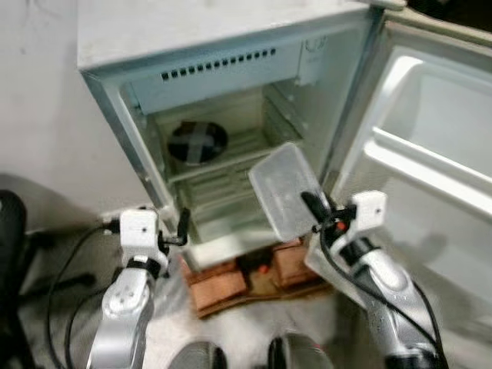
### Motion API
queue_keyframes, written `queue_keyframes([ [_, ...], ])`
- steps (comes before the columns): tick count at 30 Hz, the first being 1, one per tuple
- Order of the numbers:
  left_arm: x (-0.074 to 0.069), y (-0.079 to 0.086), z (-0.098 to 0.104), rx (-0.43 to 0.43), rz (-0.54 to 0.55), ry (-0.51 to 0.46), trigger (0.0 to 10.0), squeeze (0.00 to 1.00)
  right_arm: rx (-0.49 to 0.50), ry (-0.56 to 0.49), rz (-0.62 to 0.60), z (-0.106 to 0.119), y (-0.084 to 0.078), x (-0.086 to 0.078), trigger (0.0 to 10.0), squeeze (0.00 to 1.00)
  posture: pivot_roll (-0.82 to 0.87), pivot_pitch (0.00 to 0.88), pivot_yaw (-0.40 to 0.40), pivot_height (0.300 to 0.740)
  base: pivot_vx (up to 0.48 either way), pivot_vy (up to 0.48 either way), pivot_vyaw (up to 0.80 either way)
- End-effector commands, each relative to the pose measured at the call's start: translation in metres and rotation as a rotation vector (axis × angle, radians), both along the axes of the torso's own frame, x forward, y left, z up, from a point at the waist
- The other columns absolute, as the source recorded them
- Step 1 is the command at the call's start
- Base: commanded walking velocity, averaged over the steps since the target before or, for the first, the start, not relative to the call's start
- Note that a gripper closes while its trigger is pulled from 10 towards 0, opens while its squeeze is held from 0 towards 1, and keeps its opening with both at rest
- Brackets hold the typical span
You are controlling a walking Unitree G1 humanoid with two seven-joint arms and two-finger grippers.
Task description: Restocking fridge
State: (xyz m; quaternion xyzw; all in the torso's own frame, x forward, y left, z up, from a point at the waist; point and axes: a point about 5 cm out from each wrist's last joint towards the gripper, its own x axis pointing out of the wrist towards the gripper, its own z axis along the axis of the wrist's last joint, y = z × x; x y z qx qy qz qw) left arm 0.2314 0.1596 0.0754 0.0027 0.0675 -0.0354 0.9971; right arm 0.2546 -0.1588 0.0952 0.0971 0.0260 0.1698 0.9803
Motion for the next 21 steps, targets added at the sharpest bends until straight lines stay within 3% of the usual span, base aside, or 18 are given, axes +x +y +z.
queue_keyframes([
  [1, -0.007, 0.013, -0.003, 0.013, 0.037, 0.017, 10.0, 0.00, -0.002, -0.031, -0.027, 0.005, -0.003, -0.001, 10.0, 0.00, 0.03, 0.067, -0.012, 0.740, 0.000, 0.000, 0.00],
  [7, -0.017, 0.015, -0.009, 0.001, 0.039, 0.037, 10.0, 0.00, -0.021, -0.028, -0.093, 0.003, -0.012, -0.004, 10.0, 0.00, 0.04, 0.053, -0.043, 0.740, 0.000, 0.000, 0.00],
  [14, -0.006, 0.005, -0.001, 0.000, 0.006, -0.015, 10.0, 0.00, -0.036, -0.045, -0.076, 0.008, -0.009, 0.009, 10.0, 0.00, 0.04, 0.049, -0.048, 0.740, 0.000, 0.000, 0.00],
  [21, -0.007, 0.012, 0.001, 0.028, 0.004, -0.013, 10.0, 0.00, -0.034, -0.023, -0.099, -0.001, -0.007, 0.012, 10.0, 0.00, 0.05, 0.060, -0.025, 0.740, 0.129, 0.000, 0.00],
])
